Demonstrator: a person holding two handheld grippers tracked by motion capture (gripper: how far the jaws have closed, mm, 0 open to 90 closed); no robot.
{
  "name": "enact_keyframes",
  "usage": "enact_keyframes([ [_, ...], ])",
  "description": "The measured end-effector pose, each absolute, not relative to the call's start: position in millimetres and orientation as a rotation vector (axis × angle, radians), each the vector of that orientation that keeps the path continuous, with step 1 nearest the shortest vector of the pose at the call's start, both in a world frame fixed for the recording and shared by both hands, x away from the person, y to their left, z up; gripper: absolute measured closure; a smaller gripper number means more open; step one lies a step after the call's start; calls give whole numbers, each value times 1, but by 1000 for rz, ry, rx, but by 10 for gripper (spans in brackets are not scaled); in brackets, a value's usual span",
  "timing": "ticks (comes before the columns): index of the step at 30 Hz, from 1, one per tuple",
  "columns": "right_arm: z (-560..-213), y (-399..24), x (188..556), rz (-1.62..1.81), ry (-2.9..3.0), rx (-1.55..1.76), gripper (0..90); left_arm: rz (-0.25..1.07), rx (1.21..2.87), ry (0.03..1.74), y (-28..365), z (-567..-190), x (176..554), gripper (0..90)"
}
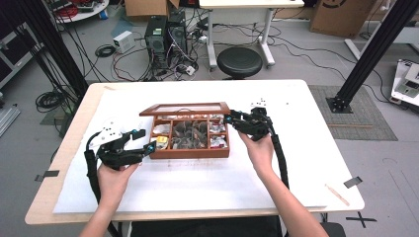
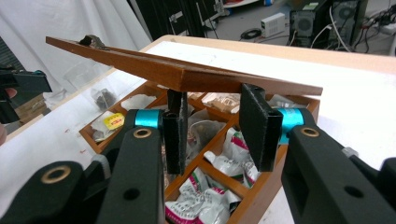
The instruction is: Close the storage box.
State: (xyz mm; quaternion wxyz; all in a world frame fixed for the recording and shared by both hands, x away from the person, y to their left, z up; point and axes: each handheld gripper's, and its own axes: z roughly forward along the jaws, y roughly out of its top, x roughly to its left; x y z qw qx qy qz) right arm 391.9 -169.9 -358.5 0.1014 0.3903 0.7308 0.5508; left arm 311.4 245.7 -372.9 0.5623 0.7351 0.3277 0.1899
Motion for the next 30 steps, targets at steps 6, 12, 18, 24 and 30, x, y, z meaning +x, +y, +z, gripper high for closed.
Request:
enact_keyframes([
  [6, -360, -169, 388, 1624, 2176, 1164, 634, 443, 1732, 766, 245, -372, 312, 357],
  [12, -365, -170, 383, 1616, 2199, 1174, 632, 440, 1731, 762, 244, -372, 312, 357],
  [18, -375, -170, 375, 1602, 2195, 1128, 633, 437, 1736, 761, 243, -373, 313, 357],
  [24, -380, -168, 369, 1574, 2186, 1101, 634, 435, 1733, 761, 243, -373, 313, 357],
  [30, -385, -168, 366, 1553, 2186, 1085, 634, 431, 1734, 760, 243, -373, 313, 357],
])
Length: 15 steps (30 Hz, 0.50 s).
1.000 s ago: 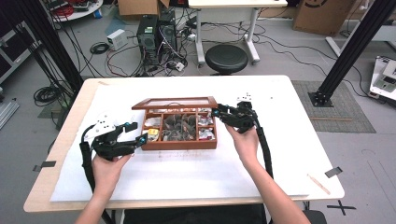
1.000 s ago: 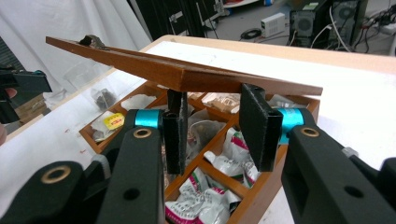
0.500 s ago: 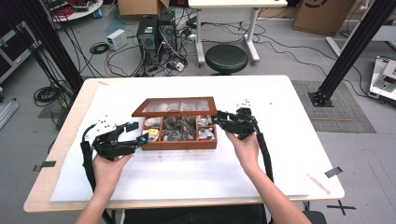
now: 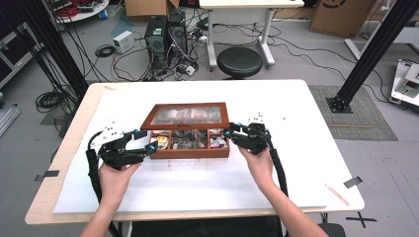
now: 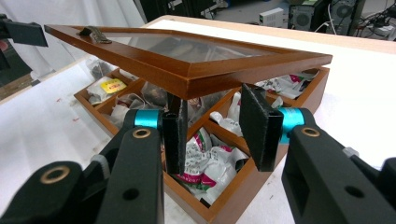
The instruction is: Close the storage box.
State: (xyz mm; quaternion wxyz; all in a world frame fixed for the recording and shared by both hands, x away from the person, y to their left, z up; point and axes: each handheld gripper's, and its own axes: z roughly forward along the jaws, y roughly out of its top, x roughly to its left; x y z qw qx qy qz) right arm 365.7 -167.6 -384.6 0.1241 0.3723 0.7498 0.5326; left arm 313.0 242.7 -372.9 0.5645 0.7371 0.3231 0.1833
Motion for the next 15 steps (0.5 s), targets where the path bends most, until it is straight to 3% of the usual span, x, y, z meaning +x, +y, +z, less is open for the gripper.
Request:
enact_keyframes([
  [15, -394, -167, 356, 1508, 2210, 1074, 627, 429, 1732, 762, 242, -373, 313, 357],
])
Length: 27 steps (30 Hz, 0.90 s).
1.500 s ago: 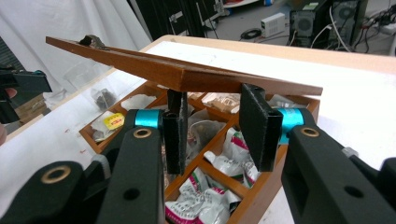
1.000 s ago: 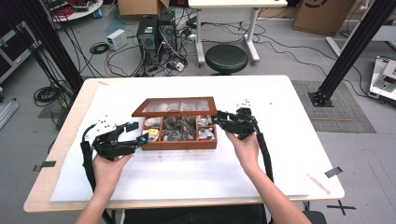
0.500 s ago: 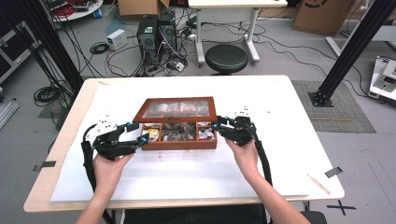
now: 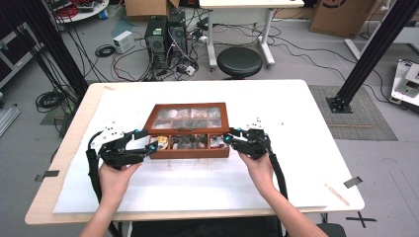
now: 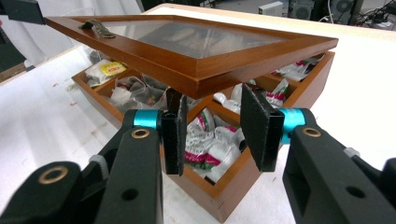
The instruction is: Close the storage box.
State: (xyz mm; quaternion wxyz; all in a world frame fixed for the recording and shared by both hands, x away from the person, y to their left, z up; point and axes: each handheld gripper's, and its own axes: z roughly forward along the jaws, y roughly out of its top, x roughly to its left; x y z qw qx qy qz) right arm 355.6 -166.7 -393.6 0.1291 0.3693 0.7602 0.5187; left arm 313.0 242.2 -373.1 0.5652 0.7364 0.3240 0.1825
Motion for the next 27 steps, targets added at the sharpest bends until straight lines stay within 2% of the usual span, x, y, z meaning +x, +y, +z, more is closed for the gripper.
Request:
enact_keyframes([
  [27, -409, -167, 346, 1425, 2243, 1086, 633, 424, 1735, 752, 241, -373, 312, 357],
])
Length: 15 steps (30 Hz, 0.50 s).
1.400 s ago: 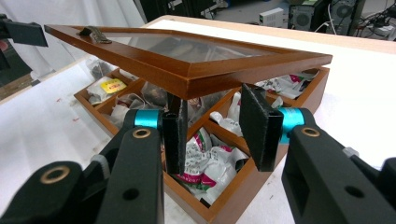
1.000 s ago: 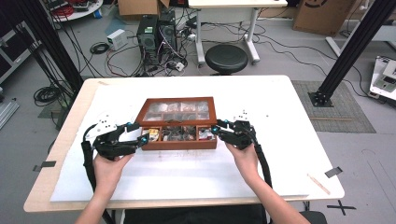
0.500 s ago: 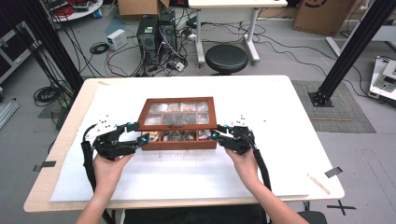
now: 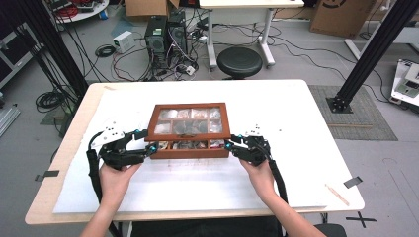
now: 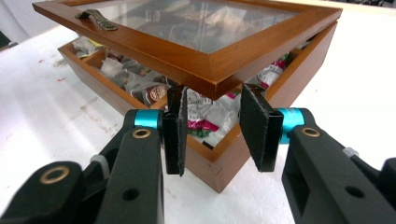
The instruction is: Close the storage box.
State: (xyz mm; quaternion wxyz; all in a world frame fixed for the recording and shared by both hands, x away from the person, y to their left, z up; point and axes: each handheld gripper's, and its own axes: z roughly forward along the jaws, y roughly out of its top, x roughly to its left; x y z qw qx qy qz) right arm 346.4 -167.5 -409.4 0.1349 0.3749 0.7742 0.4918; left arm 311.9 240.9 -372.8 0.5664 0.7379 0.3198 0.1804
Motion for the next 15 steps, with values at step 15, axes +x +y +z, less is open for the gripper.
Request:
enact_keyframes([
  [15, -420, -166, 345, 1377, 2272, 1095, 631, 421, 1749, 737, 236, -374, 313, 357],
])
